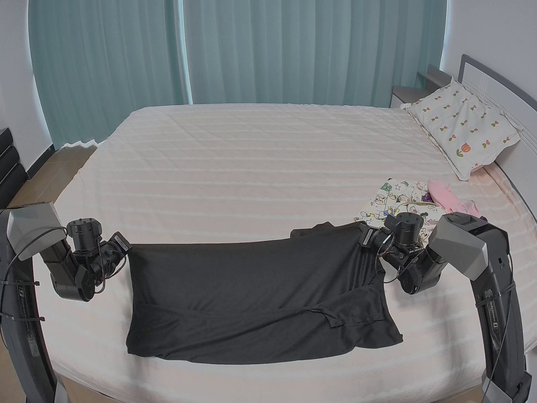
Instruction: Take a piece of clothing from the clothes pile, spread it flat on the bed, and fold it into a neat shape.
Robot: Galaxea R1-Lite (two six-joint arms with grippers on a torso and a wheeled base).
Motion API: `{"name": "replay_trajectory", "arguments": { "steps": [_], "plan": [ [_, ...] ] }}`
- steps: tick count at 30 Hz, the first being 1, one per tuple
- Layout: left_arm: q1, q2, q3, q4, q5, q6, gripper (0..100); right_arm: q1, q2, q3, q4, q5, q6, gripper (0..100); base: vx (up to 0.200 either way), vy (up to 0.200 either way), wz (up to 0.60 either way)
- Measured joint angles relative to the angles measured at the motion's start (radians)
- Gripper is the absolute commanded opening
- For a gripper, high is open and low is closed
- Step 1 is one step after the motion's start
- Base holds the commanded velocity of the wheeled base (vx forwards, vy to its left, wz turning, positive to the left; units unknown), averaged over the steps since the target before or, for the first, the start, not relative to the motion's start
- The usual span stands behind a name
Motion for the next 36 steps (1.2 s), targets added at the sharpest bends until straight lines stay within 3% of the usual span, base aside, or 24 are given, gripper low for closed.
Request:
{"name": "replay_trajectory", "arguments": {
  "steps": [11,29,36],
  "plan": [
    [0.013,-0.003,0.122,-0.151,-0.007,-0.024,0,0.000,0.012,0.051,-0.045,-0.035,0.000,0,0.000,0.000,0.00],
    [0.013,-0.007,0.279,-0.262,-0.010,-0.020,0,-0.001,-0.037,0.316,-0.325,0.002,0.000,0,0.000,0.000,0.00],
    [0.011,-0.007,0.296,-0.278,-0.009,-0.023,0,0.000,-0.061,0.329,-0.320,0.014,0.006,0,0.000,0.000,0.00]
  ]
}}
